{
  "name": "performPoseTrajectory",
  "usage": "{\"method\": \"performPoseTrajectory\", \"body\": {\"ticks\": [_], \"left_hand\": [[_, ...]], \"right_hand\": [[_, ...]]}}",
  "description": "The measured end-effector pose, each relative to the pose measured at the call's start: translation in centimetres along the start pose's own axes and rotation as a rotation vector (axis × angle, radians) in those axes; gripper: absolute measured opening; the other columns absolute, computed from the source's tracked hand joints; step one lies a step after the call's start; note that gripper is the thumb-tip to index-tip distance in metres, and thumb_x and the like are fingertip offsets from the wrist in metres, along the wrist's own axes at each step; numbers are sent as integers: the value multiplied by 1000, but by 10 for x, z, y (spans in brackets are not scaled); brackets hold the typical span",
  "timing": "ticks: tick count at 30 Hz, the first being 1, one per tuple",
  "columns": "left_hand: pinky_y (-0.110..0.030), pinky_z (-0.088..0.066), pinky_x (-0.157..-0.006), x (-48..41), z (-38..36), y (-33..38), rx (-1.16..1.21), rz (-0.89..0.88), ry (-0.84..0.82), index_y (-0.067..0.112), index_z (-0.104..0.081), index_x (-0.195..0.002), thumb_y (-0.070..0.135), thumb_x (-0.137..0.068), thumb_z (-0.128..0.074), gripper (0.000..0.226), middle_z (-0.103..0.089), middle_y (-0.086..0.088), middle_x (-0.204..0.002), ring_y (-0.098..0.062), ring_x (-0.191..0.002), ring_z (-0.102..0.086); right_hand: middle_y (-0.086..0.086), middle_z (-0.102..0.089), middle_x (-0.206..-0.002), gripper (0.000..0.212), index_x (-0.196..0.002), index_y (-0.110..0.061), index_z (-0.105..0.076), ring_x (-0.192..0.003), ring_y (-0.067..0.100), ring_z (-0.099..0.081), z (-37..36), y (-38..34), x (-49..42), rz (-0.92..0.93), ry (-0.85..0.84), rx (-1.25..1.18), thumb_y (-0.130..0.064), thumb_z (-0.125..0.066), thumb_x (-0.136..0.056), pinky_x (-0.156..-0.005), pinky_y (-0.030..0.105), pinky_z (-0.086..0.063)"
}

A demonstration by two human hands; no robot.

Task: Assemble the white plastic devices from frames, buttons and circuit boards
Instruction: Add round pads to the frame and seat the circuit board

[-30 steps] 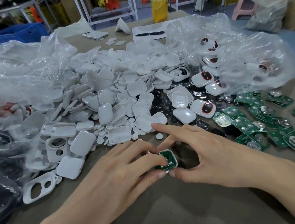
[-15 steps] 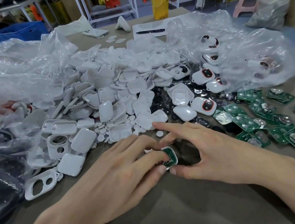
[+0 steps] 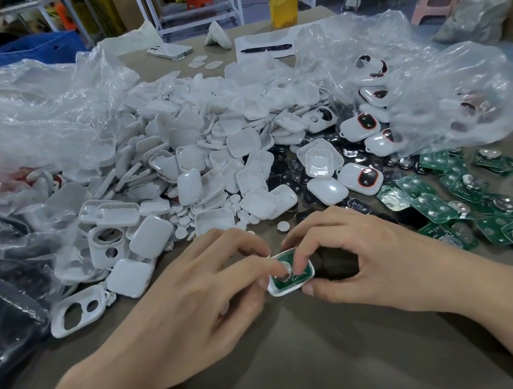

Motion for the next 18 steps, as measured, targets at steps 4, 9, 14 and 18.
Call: {"method": "performPoseTrajectory", "body": {"ticks": [4,9,14,18], "left_hand": [[-13,-38,-88,1,0,-3,24,22,-12,31,-70,-115,28,-100,-50,24,-57,16,-116,-6,-104,-55],[-22,-43,-96,1,-4,2,26,-19,-16,27,-71,-116,26,-101,-52,24,-61,15,-121,-8,-111,-57],[-25,-43,-98,1,-10,4,55,-43,-31,24,-70,-116,24,-100,-55,22,-61,14,-123,-7,-114,-56],[-23,-42,-98,3,-11,2,73,-36,-40,26,-69,-117,25,-100,-54,23,-60,15,-124,-6,-113,-55]], "right_hand": [[-32,-51,-125,18,-101,-45,-64,-129,-1,-44,-2,2,0,-19,-20,-4,-52,-65,-84,-102,11,-30],[-29,-55,-122,15,-99,-44,-66,-127,0,-47,0,1,0,-15,-12,-9,-46,-69,-85,-103,10,-29],[-29,-56,-120,14,-98,-41,-68,-125,0,-48,0,2,-1,-17,-6,-19,-42,-71,-84,-103,9,-28],[-28,-58,-120,14,-98,-43,-67,-125,1,-48,-1,2,0,-12,-10,-8,-45,-68,-85,-102,9,-28]]}}
Point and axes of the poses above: each hand's wrist, its own x-axis away from the middle knuckle, its own z-axis out of the back of the hand, y = z × x, the point moved 10 cm from there along -x, towards the middle knuckle
